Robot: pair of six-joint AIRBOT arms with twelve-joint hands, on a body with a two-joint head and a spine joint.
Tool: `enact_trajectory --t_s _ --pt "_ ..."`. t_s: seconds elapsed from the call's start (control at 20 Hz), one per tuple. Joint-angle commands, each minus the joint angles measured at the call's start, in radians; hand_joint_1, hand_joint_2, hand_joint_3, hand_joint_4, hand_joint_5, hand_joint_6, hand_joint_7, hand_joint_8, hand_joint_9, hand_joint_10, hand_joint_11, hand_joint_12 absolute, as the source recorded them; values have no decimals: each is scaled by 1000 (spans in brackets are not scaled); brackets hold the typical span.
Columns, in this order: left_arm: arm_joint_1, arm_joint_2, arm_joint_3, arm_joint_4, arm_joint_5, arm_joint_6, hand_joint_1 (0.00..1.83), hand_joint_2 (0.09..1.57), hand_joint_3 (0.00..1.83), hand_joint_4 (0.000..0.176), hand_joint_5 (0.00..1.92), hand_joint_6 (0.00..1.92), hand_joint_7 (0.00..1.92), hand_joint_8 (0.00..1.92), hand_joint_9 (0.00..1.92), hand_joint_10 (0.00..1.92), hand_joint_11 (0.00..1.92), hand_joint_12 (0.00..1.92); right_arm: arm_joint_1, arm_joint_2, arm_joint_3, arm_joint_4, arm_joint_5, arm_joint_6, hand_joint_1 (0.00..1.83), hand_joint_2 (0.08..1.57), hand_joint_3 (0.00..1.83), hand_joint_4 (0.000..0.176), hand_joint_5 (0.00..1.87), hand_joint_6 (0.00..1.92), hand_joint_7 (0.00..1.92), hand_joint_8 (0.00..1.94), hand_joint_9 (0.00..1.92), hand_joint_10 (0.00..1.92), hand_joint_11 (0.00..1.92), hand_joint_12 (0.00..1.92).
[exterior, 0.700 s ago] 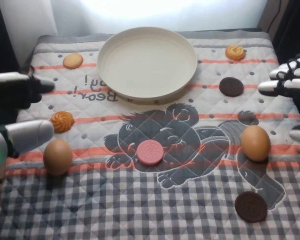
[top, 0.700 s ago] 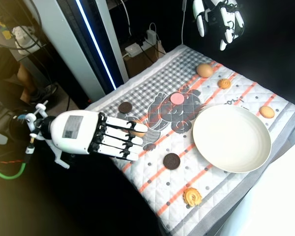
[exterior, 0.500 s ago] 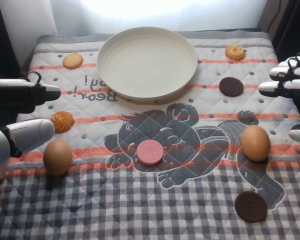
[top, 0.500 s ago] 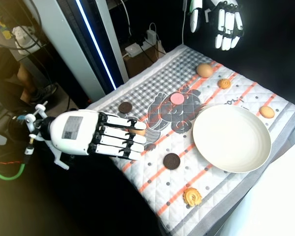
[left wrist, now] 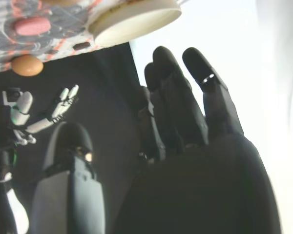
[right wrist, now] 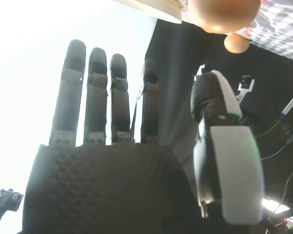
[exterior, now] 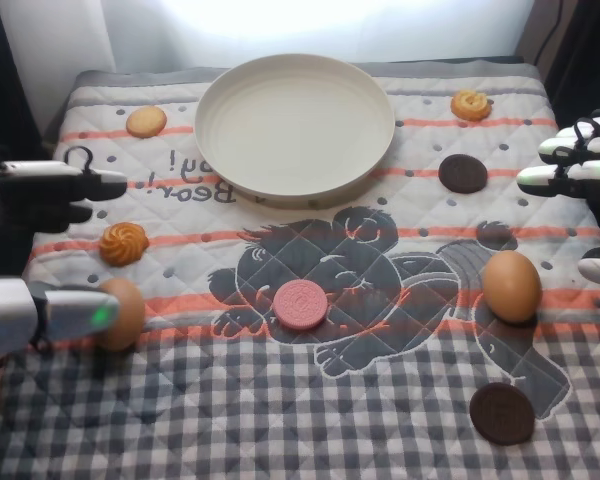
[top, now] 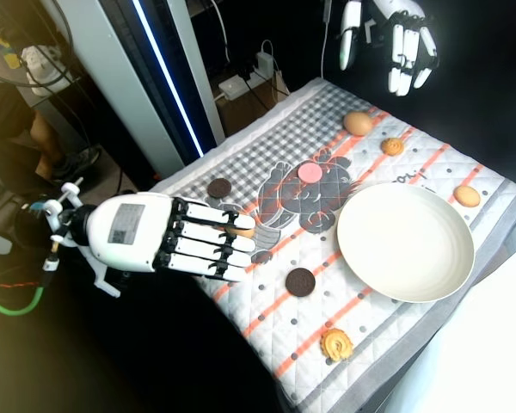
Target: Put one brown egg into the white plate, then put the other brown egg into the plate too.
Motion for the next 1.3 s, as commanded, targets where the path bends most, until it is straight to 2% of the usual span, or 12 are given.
enact_trajectory --t_s 0.0,0.2,0.25,0.35,0.5,0.55,0.75,1.0,1.25 --pt "-14 -3 7 5 -76 -3 674 898 0 173 362 0 619 0 715 0 90 1045 11 -1 5 31 116 3 457 1261 4 123 487 2 435 3 430 3 405 90" --pt "-34 -18 31 19 29 -1 658 896 2 176 326 0 600 0 736 2 139 1013 11 -2 8 31 114 3 446 1273 6 116 486 1 444 4 443 5 423 88" --pt "-41 -25 39 26 61 -1 653 895 2 176 310 0 573 0 714 0 124 1008 11 -3 9 31 112 3 454 1271 2 120 491 2 449 4 448 6 430 86" --pt "-56 -37 53 40 113 5 710 849 0 176 367 6 577 2 731 6 139 995 11 -4 10 31 112 3 458 1279 5 105 492 2 451 4 445 3 417 77" --pt "-88 -54 68 41 194 76 710 869 5 176 389 5 587 5 750 12 167 1006 10 -4 11 30 112 3 446 1287 6 104 492 1 453 3 448 2 420 70" --pt "-94 -61 76 38 209 76 699 881 9 176 373 1 593 6 760 15 162 1006 10 -4 11 30 112 3 449 1291 7 97 494 2 454 3 449 3 421 70" --pt "-112 -84 105 36 258 76 671 900 8 176 394 5 616 7 776 15 161 1019 9 -5 12 28 112 3 425 1295 4 104 492 0 453 1 445 0 423 62" --pt "-136 -105 145 16 311 101 759 881 4 176 392 0 618 0 764 1 146 1055 7 -5 14 28 110 3 417 1300 2 96 504 3 464 3 453 1 423 53" --pt "-145 -120 156 15 343 111 773 881 0 173 417 7 660 13 790 13 167 1068 6 -9 18 28 109 3 403 1301 1 104 513 5 470 3 446 1 411 43"
